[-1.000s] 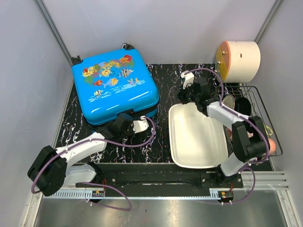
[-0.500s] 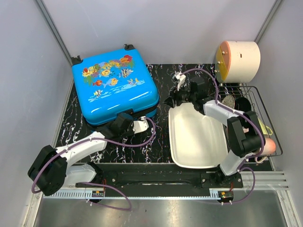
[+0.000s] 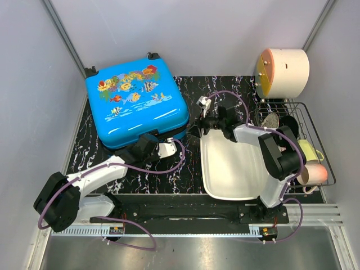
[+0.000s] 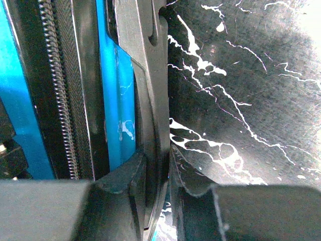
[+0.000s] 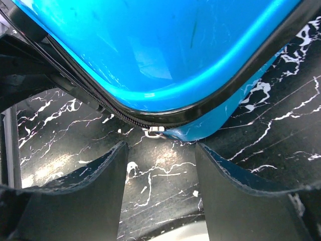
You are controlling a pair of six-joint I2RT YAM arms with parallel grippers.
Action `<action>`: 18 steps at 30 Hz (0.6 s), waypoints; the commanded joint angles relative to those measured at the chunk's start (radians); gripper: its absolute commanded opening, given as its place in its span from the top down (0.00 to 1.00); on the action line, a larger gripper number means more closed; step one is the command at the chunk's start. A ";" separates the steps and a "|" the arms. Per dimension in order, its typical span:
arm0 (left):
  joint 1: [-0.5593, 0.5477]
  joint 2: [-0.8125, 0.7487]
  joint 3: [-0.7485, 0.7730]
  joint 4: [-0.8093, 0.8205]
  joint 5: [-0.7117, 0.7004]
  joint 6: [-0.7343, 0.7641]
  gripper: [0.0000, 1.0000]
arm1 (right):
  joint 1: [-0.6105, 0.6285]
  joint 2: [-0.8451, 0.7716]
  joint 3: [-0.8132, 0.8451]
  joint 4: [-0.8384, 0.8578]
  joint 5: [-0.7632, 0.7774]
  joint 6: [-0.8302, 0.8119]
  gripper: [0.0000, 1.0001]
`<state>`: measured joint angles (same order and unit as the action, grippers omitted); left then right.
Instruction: Open, take out, and arrange the luggage
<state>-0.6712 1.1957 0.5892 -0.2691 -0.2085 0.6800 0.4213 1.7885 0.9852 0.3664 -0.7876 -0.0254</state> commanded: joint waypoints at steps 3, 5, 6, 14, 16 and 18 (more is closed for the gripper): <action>0.030 0.039 -0.046 -0.265 -0.032 -0.033 1.00 | 0.036 0.044 -0.013 0.170 0.019 -0.030 0.38; 0.030 0.038 -0.046 -0.266 -0.032 -0.036 1.00 | 0.036 0.058 -0.010 0.196 0.028 -0.025 0.42; 0.028 0.039 -0.048 -0.266 -0.031 -0.036 1.00 | 0.037 0.063 -0.010 0.204 0.030 -0.025 0.44; 0.032 0.005 -0.075 -0.272 -0.043 -0.025 1.00 | 0.037 0.043 -0.023 0.210 0.145 -0.056 1.00; 0.032 -0.004 -0.084 -0.275 -0.045 -0.020 1.00 | 0.031 0.019 -0.025 0.194 0.186 -0.071 1.00; 0.036 -0.015 -0.095 -0.278 -0.043 -0.017 1.00 | 0.019 -0.010 -0.023 0.187 0.229 -0.070 1.00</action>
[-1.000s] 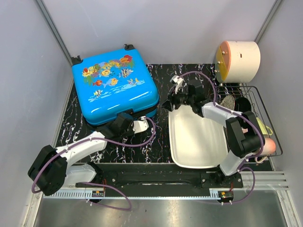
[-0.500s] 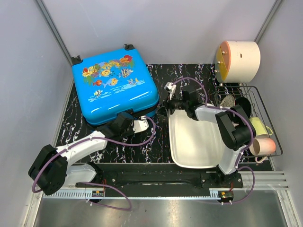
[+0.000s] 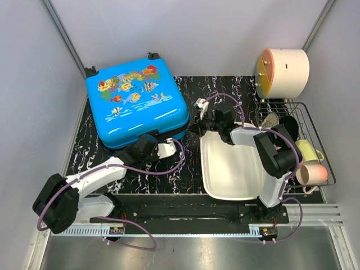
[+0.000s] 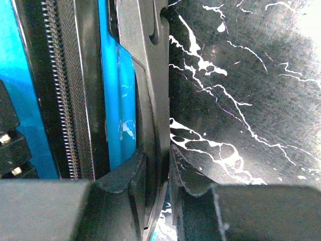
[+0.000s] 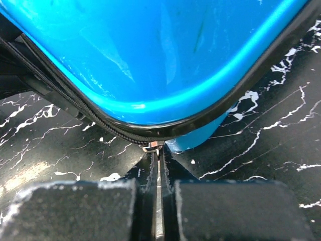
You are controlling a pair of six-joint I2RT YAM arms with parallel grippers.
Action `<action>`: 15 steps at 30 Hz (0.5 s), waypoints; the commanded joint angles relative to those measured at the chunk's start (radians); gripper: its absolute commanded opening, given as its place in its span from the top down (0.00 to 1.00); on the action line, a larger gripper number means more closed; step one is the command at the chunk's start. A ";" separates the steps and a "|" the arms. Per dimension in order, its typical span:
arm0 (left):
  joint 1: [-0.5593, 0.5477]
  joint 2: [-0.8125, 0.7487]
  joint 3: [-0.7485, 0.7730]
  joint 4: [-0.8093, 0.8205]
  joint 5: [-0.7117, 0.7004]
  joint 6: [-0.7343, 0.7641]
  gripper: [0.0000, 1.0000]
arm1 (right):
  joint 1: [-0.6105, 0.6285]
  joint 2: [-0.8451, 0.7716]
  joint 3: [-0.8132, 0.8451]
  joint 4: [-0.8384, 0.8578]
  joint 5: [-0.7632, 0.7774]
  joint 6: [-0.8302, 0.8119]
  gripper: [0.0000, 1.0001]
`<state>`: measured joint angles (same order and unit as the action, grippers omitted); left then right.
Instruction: Open, take out, and arrange the luggage
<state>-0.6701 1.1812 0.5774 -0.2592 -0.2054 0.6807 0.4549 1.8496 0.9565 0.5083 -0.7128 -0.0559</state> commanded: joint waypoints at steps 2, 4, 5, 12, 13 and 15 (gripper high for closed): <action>0.038 -0.006 -0.086 -0.291 -0.048 -0.013 1.00 | -0.024 -0.090 0.011 0.030 0.196 -0.039 1.00; 0.043 -0.011 -0.093 -0.291 -0.048 -0.007 1.00 | -0.033 -0.113 0.014 0.021 0.265 -0.053 1.00; 0.047 -0.014 -0.096 -0.290 -0.048 -0.006 1.00 | -0.038 -0.121 0.014 0.021 0.283 -0.059 1.00; 0.073 -0.020 -0.108 -0.285 -0.045 0.023 1.00 | -0.082 -0.075 0.059 0.010 0.259 -0.130 1.00; 0.076 -0.020 -0.108 -0.284 -0.043 0.028 1.00 | -0.084 -0.061 0.079 0.030 0.244 -0.130 1.00; 0.075 -0.015 -0.109 -0.285 -0.042 0.034 1.00 | -0.085 -0.012 0.102 0.051 0.178 -0.140 1.00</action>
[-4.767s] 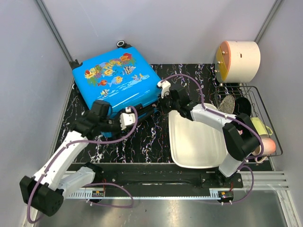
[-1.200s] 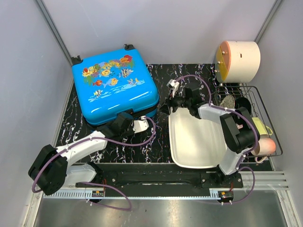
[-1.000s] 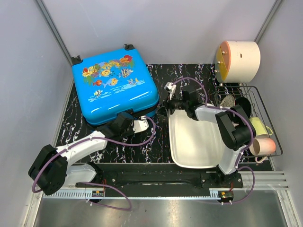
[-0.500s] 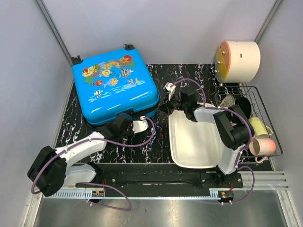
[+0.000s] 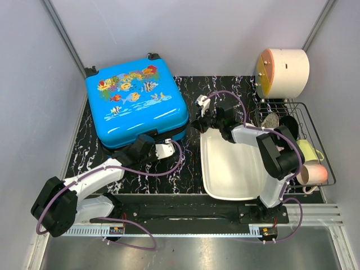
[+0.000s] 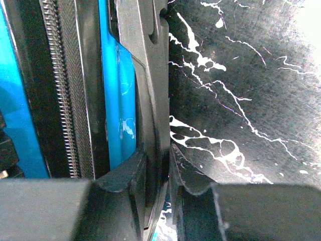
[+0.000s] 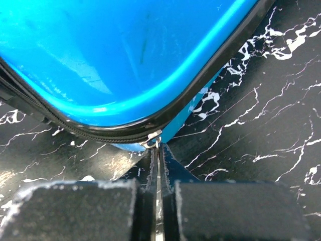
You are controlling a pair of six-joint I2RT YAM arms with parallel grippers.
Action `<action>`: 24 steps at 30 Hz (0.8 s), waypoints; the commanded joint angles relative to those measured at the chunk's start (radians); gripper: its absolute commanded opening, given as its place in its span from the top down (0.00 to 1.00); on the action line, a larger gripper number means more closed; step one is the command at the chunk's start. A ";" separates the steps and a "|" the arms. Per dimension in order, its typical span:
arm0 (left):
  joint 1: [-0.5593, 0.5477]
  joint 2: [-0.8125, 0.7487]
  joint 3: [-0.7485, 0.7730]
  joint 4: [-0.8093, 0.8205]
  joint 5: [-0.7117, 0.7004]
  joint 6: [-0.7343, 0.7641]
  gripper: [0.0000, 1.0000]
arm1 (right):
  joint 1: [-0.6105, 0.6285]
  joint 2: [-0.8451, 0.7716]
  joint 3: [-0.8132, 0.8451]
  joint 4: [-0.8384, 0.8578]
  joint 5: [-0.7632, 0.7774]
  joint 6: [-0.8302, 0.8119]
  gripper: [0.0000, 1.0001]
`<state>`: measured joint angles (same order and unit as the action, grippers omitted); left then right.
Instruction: Open, take out, and arrange the luggage
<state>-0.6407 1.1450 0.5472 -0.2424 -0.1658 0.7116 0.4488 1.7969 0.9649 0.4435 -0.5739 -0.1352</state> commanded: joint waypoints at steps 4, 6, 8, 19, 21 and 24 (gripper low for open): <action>0.047 0.027 -0.076 -0.305 -0.084 0.023 1.00 | -0.081 0.108 0.190 0.127 -0.030 -0.060 1.00; 0.050 0.025 -0.075 -0.314 -0.081 0.028 1.00 | -0.087 0.128 0.208 0.129 -0.076 -0.082 1.00; 0.052 0.025 -0.075 -0.319 -0.077 0.032 1.00 | -0.093 0.142 0.233 0.130 -0.105 -0.099 1.00; 0.050 0.073 -0.059 -0.324 -0.064 0.069 1.00 | -0.093 0.324 0.419 0.230 -0.290 0.034 1.00; 0.052 0.081 -0.053 -0.322 -0.058 0.069 1.00 | -0.093 0.355 0.426 0.257 -0.296 0.069 1.00; 0.050 0.104 -0.044 -0.327 -0.051 0.068 1.00 | -0.094 0.393 0.452 0.288 -0.287 0.110 1.00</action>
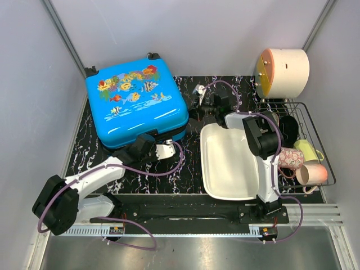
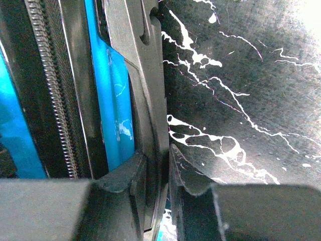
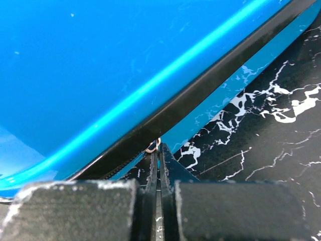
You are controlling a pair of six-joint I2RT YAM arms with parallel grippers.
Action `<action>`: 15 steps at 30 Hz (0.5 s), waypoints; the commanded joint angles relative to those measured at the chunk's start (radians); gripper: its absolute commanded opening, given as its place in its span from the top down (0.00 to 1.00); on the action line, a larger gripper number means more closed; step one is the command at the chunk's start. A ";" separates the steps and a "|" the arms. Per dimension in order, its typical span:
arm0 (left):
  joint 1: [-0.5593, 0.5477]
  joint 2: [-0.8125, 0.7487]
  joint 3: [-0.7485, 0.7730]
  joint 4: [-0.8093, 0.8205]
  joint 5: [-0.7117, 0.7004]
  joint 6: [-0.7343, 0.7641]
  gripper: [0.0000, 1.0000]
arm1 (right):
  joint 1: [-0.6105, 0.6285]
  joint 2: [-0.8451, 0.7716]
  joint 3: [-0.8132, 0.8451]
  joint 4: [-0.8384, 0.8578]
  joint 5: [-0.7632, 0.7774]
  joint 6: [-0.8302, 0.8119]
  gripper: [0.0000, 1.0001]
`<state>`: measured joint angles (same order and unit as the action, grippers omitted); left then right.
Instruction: Open, take out, and arrange the luggage
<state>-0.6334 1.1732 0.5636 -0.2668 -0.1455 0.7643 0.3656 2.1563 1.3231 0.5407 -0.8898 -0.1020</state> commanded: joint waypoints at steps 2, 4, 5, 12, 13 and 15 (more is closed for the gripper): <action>0.044 0.088 -0.047 -0.308 -0.069 0.013 1.00 | -0.011 0.050 0.108 0.212 0.032 0.094 1.00; 0.044 0.091 -0.036 -0.311 -0.069 0.013 1.00 | -0.011 0.068 0.128 0.229 0.032 0.123 1.00; 0.041 0.091 -0.031 -0.310 -0.066 0.015 1.00 | -0.011 0.076 0.136 0.234 0.035 0.134 1.00; 0.041 0.092 0.027 -0.348 -0.060 -0.025 0.96 | -0.011 0.077 0.163 0.220 0.049 0.165 0.99; 0.043 0.083 0.045 -0.383 -0.028 -0.043 0.78 | -0.013 0.062 0.145 0.211 0.052 0.153 0.90; 0.041 0.056 0.128 -0.425 0.013 -0.069 0.56 | -0.022 0.016 0.127 0.170 0.075 0.125 0.80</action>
<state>-0.6136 1.2247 0.6426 -0.3466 -0.1600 0.7540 0.3614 2.2612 1.4078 0.6399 -0.9550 0.0505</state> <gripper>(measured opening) 0.254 0.105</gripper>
